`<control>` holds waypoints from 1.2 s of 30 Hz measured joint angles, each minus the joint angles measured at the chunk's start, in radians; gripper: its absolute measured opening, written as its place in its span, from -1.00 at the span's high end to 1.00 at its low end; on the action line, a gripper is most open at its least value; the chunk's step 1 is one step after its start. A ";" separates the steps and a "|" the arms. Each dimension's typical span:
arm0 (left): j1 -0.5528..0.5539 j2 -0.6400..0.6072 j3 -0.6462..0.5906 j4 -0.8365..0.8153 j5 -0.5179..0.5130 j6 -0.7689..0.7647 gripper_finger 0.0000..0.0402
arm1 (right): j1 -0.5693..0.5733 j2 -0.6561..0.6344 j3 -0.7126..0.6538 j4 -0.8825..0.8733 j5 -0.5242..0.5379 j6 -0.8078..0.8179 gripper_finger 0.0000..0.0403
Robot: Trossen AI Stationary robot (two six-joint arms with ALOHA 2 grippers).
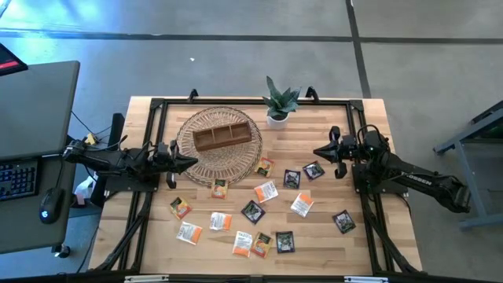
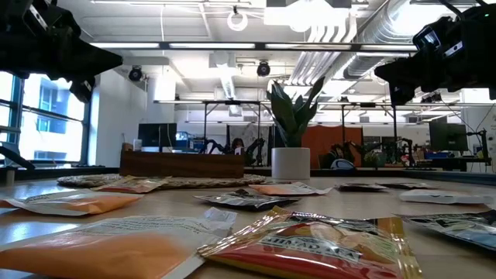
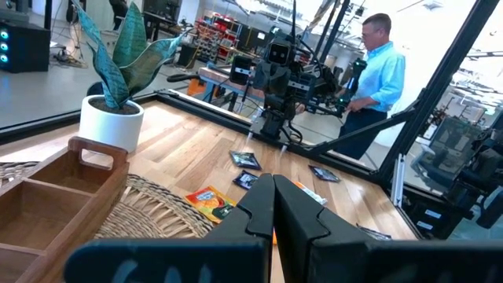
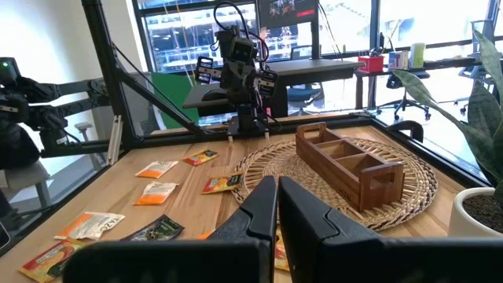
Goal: Pick & Place Tea
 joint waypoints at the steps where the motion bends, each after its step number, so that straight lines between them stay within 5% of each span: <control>1: 0.000 0.000 0.000 0.000 0.000 0.000 1.00 | 0.000 0.000 0.000 0.000 0.000 0.000 0.94; 24: 0.000 0.000 0.000 0.083 -0.106 0.098 1.00 | 0.000 0.000 0.000 0.000 0.000 0.000 0.94; 36: 0.000 0.051 0.003 -0.006 0.101 0.078 1.00 | 0.000 0.000 0.000 0.000 0.000 0.000 0.94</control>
